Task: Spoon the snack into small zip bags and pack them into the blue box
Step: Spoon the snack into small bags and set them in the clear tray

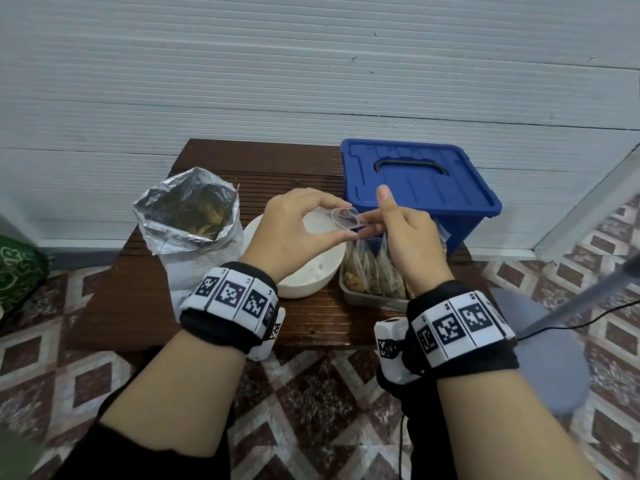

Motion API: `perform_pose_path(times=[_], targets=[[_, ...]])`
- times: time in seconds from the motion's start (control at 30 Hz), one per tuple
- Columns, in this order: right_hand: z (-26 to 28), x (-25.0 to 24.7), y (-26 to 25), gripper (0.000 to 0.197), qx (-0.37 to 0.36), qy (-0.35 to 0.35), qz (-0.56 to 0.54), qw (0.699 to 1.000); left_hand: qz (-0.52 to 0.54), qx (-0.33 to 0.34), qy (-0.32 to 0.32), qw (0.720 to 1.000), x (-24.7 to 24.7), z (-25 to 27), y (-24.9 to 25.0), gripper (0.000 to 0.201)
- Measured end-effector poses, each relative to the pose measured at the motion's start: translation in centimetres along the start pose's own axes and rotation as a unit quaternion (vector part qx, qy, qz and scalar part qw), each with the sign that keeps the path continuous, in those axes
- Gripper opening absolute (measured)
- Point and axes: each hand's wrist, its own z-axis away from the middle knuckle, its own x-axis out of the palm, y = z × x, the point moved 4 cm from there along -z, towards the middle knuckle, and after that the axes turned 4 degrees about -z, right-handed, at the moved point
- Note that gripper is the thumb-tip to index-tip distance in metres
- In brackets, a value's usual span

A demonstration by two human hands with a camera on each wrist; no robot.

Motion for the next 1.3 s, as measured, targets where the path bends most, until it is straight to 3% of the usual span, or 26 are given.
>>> perform_pose_path(times=[0.17,0.4,0.6,0.77,0.9,1.0,1.1,1.3], targets=[[0.2,-0.1,-0.2,0.054,-0.016,0.008,0.002,1.000,0.046,-0.038,0.033,0.998,-1.0,0.1,0.3,0.035],[0.4,1.1,-1.6,0.041,-0.076,0.006,-0.020,0.997,0.135,-0.045,0.171,0.975,-6.1,0.1,2.2,0.046],[0.3,5.1,-3.9,0.011,-0.145,-0.054,0.042,0.987,0.031,-0.056,0.245,0.967,-12.4,1.0,1.4,0.048],[-0.1,9.1,-5.1,0.028,-0.162,-0.070,0.080,0.981,-0.065,-0.091,0.304,0.946,-18.0,3.1,-1.8,0.047],[-0.9,11.9,-5.6,0.039,-0.144,-0.063,0.071,0.985,-0.125,-0.173,0.253,0.944,-19.5,4.6,-5.2,0.057],[-1.2,13.5,-6.1,0.024,-0.150,-0.046,0.074,0.985,-0.133,-0.207,0.192,0.950,-18.4,5.3,-7.2,0.054],[-0.8,14.5,-6.6,0.012,-0.184,-0.027,0.070,0.980,-0.106,-0.217,0.159,0.957,-17.4,5.3,-8.0,0.048],[0.2,16.6,-7.1,0.022,-0.241,-0.067,0.161,0.955,-0.074,-0.216,0.148,0.962,-17.1,5.3,-8.2,0.053]])
